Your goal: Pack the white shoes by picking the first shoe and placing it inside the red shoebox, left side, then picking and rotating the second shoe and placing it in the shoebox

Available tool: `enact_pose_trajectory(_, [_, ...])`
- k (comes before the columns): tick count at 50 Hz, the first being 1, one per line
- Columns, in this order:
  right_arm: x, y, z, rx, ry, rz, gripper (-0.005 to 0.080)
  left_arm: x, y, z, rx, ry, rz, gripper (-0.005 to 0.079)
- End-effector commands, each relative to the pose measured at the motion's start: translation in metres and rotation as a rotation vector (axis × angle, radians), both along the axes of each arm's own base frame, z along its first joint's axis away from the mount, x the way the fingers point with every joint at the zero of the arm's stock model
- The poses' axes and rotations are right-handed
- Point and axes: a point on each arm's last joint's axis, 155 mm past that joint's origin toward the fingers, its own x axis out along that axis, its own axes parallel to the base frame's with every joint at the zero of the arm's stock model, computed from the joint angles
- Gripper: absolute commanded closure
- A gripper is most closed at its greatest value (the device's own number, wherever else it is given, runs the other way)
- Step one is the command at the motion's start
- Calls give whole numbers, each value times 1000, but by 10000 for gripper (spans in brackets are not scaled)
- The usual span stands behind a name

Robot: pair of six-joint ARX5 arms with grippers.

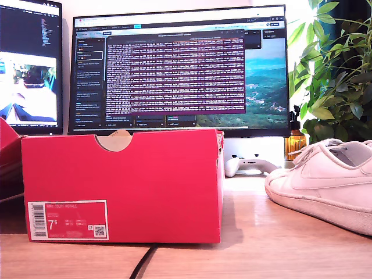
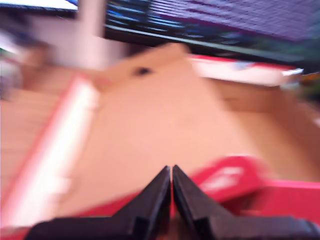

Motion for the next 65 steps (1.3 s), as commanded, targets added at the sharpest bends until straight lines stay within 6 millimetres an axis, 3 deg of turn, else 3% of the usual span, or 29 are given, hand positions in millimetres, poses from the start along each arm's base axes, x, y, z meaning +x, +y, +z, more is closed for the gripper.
enact_pose_trajectory(1, [-1, 7, 9, 80, -23, 35, 765, -1, -7, -1, -88, 10, -33, 761])
enact_pose_trajectory(8, [-7, 19, 36, 143, -110, 106, 765, -10, -27, 27, -206, -40, -149, 762])
enact_pose_trajectory(17, [-12, 19, 62, 170, -156, 115, 765, -22, -36, 75, -209, -147, -209, 762])
enact_pose_trajectory(23, [-12, 14, 66, 172, -119, 84, 765, -34, -39, 107, -128, -211, -230, 762])
enact_pose_trajectory(24, [-12, 14, 66, 171, -109, 79, 765, -36, -39, 110, -47, -249, -233, 762])
enact_pose_trajectory(29, [-10, 11, 68, 148, -63, 61, 765, -45, -40, 123, 28, -219, -242, 762])
enact_pose_trajectory(30, [-10, 11, 69, 131, -60, 58, 765, -46, -40, 123, 123, -249, -246, 762])
enact_pose_trajectory(35, [-5, 8, 75, 44, -30, 40, 765, -50, -39, 119, 274, -181, -270, 762])
enact_pose_trajectory(43, [10, -6, 90, -90, 42, -29, 765, -48, -29, 91, 655, -111, -346, 762])
enact_pose_trajectory(51, [31, -15, 104, -164, 136, -65, 765, -42, -21, 55, 848, 6, -432, 762])
enact_pose_trajectory(58, [54, -15, 100, -175, 256, -53, 765, -41, -17, 24, 1115, 41, -565, 762])
enact_pose_trajectory(65, [70, -9, 85, -203, 404, -14, 765, -40, -22, 3, 1260, 75, -670, 762])
